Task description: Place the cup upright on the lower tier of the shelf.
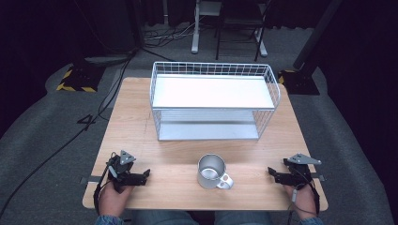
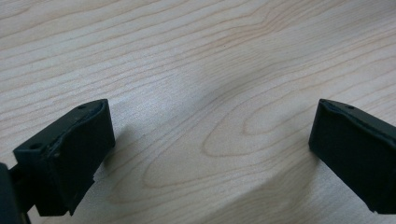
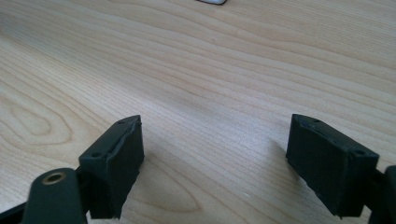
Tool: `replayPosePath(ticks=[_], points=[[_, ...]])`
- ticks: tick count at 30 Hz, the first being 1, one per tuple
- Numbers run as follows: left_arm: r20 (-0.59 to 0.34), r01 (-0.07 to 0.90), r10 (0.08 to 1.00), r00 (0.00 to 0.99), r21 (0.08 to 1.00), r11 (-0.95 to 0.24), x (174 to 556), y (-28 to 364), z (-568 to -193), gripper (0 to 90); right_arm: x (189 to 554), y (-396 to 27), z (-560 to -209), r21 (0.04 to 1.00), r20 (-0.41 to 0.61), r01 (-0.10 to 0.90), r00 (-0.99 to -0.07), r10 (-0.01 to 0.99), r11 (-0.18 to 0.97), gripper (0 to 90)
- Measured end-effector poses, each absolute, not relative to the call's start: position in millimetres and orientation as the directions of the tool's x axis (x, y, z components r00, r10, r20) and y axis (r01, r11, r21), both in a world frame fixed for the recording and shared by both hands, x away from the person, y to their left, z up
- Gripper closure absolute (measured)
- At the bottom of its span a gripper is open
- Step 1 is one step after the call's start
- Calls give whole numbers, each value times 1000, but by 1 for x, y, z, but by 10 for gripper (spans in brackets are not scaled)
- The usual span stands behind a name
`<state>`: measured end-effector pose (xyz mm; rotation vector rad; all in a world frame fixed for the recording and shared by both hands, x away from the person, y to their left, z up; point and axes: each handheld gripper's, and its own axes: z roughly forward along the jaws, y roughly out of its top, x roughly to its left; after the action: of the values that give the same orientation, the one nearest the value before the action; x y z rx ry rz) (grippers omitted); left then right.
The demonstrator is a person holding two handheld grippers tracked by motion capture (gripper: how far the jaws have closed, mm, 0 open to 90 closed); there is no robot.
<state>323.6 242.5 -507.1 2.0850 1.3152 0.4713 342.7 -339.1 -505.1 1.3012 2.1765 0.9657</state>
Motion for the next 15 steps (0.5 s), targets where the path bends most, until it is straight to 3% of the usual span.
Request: replayPosePath(ticks=[15], points=[[-31,676,899,436,671,-305,325,242,-507,5,342,-339,-505,746,-8,585,-469,883,317,205]])
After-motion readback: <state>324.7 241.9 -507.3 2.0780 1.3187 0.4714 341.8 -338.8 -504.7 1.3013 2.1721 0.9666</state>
